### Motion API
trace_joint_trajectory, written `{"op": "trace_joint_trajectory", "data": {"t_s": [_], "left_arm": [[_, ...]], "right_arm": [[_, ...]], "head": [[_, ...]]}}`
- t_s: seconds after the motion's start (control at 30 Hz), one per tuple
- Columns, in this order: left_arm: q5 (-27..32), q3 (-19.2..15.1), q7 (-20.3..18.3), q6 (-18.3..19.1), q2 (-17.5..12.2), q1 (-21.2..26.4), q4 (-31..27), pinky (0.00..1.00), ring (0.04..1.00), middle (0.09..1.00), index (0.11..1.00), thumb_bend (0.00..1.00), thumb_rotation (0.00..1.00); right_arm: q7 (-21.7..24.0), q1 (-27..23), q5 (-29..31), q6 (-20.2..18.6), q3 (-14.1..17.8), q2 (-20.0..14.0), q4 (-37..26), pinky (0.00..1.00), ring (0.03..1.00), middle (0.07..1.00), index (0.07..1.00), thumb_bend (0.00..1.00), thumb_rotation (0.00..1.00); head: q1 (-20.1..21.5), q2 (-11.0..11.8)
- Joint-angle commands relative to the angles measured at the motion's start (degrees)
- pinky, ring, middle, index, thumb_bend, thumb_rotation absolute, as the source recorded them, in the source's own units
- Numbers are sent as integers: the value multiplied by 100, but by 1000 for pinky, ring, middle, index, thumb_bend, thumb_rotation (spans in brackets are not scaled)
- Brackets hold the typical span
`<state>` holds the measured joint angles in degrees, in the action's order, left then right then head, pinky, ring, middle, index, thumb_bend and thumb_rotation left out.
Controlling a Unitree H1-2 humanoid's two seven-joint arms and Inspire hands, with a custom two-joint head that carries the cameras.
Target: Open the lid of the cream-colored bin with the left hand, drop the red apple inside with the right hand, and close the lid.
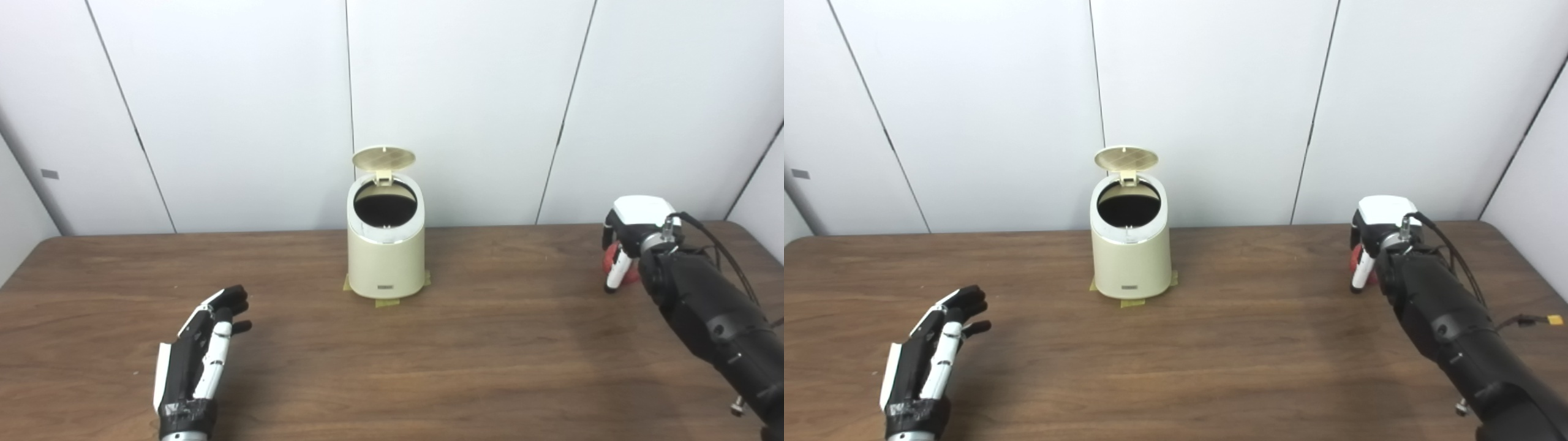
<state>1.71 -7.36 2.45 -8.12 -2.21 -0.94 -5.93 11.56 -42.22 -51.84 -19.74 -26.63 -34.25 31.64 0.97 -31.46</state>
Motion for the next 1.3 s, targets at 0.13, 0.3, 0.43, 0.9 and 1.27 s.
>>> {"op": "trace_joint_trajectory", "data": {"t_s": [0.13, 0.3, 0.43, 0.9, 1.27], "left_arm": [[-61, 26, 4, -130, -59, 144, -146, 702, 794, 795, 757, 317, 627], [-82, 30, 24, -114, -50, 156, -110, 694, 790, 794, 752, 326, 620], [-87, 43, 8, -167, -54, 172, -39, 698, 795, 796, 759, 327, 624], [-167, 90, 23, -35, -42, 164, -84, 733, 798, 803, 757, 334, 652], [-126, 86, -7, -145, -73, 197, 38, 728, 796, 808, 772, 327, 650]], "right_arm": [[123, -5, -256, 768, 10, -456, -2020, 249, 335, 405, 489, 528, 0], [-98, 260, -181, 1346, 294, -297, -3459, 261, 364, 499, 476, 524, 0], [146, 329, -188, 1547, 492, 23, -4429, 344, 433, 565, 452, 511, 0], [-1, 119, -481, 2519, 620, 1171, -4811, 328, 442, 555, 440, 511, 0], [-1481, 68, -576, 3534, 635, 1740, -3544, 353, 464, 555, 442, 498, 0]], "head": [[13, 4], [29, 8], [14, 28], [16, 43], [24, 89]]}}
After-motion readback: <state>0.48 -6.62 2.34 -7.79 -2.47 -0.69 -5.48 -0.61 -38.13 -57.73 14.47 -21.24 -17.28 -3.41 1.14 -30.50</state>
